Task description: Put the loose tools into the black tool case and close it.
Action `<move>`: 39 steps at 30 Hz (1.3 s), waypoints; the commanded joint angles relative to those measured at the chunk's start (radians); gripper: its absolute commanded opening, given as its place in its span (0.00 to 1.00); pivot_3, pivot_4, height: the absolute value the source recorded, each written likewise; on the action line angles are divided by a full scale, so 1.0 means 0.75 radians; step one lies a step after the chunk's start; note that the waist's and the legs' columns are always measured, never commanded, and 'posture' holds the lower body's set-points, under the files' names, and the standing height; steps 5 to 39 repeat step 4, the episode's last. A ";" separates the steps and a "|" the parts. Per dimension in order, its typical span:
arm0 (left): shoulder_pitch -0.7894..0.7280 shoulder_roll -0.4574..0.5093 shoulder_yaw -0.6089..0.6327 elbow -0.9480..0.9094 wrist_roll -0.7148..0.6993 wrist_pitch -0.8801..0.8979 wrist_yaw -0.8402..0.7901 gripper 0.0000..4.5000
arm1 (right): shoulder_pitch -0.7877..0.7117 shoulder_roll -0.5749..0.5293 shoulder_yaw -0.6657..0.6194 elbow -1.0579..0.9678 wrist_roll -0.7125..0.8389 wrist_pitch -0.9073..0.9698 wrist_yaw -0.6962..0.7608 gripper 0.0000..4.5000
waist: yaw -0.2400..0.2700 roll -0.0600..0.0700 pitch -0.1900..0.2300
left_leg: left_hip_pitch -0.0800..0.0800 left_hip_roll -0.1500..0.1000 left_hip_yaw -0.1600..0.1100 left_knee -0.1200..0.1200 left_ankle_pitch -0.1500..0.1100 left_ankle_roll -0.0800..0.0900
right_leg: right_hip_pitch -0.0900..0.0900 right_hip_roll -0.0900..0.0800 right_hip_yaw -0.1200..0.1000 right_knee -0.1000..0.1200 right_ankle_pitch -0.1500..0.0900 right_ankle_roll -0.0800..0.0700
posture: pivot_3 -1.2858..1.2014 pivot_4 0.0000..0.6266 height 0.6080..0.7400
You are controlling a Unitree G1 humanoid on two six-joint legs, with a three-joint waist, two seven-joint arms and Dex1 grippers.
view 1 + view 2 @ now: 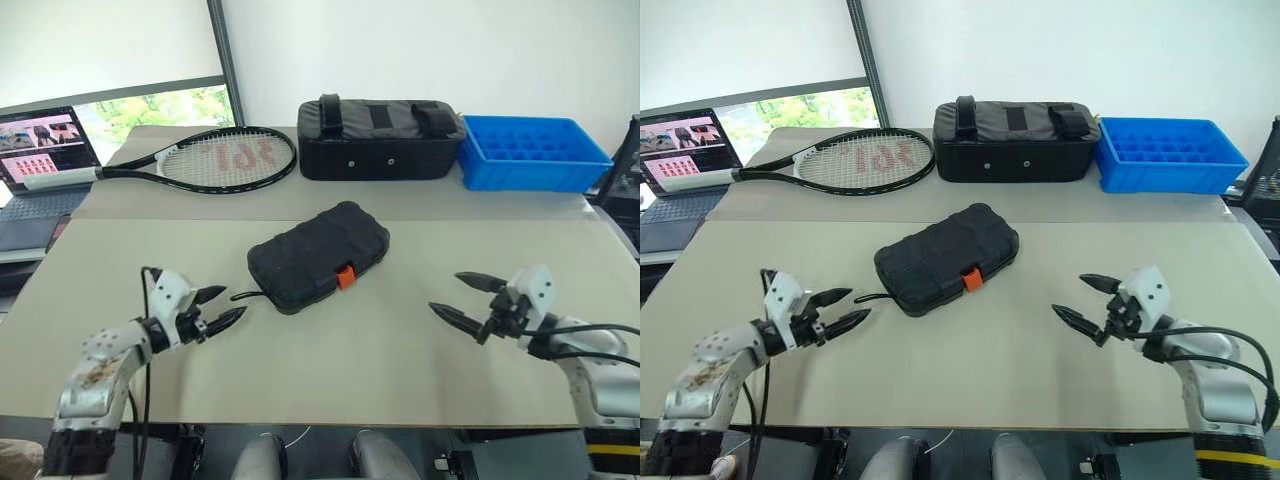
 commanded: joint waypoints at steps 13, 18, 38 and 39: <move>0.007 0.025 0.000 -0.006 0.036 -0.055 0.026 0.75 | -0.015 -0.027 -0.045 0.085 0.020 -0.157 0.069 1.00 | 0.014 0.000 0.000 | 0.000 0.000 0.002 0.000 0.000 0.000 | 0.000 -0.001 0.000 0.000 0.000 0.000 | 0.52 0.24 0.75; 0.007 0.025 0.000 -0.006 0.036 -0.055 0.026 0.75 | -0.015 -0.027 -0.045 0.085 0.020 -0.157 0.069 1.00 | 0.014 0.000 0.000 | 0.000 0.000 0.002 0.000 0.000 0.000 | 0.000 -0.001 0.000 0.000 0.000 0.000 | 0.52 0.24 0.75; 0.007 0.025 0.000 -0.006 0.036 -0.055 0.026 0.75 | -0.015 -0.027 -0.045 0.085 0.020 -0.157 0.069 1.00 | 0.014 0.000 0.000 | 0.000 0.000 0.002 0.000 0.000 0.000 | 0.000 -0.001 0.000 0.000 0.000 0.000 | 0.52 0.24 0.75; 0.007 0.025 0.000 -0.006 0.036 -0.055 0.026 0.75 | -0.015 -0.027 -0.045 0.085 0.020 -0.157 0.069 1.00 | 0.014 0.000 0.000 | 0.000 0.000 0.002 0.000 0.000 0.000 | 0.000 -0.001 0.000 0.000 0.000 0.000 | 0.52 0.24 0.75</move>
